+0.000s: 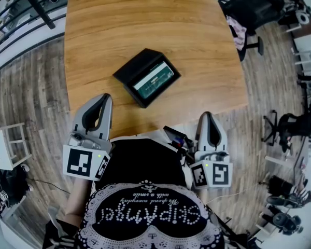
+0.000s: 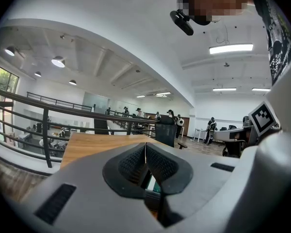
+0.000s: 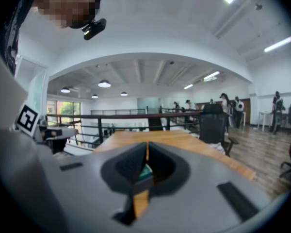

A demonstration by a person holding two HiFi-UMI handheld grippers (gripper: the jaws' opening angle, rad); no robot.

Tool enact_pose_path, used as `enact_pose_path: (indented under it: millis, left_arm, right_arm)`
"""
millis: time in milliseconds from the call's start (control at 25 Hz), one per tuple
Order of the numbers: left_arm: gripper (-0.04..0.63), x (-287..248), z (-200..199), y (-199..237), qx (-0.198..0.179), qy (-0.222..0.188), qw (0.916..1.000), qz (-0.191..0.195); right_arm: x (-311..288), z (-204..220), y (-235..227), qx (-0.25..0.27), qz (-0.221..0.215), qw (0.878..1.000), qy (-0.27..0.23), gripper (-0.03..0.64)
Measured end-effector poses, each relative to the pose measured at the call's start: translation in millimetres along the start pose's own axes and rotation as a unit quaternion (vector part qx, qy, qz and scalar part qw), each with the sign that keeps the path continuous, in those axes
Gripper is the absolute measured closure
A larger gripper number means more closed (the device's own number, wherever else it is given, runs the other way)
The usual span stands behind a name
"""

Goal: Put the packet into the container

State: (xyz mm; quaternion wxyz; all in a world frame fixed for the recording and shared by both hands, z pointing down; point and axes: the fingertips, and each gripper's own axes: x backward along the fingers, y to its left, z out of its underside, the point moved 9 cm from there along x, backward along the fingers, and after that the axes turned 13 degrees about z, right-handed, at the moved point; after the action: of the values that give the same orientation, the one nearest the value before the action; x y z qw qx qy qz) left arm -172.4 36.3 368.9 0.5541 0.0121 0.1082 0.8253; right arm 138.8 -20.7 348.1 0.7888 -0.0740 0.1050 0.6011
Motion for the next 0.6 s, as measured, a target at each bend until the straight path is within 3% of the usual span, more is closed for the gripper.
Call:
enact_pose_path:
  millis: [600]
  left_arm:
    - [0.565, -1.2, -0.3, -0.2, 0.001, 0.003, 1.0, -0.004]
  right_arm:
    - [-2.3, 0.0, 2.2, 0.001, -0.008, 1.0, 0.0, 0.583]
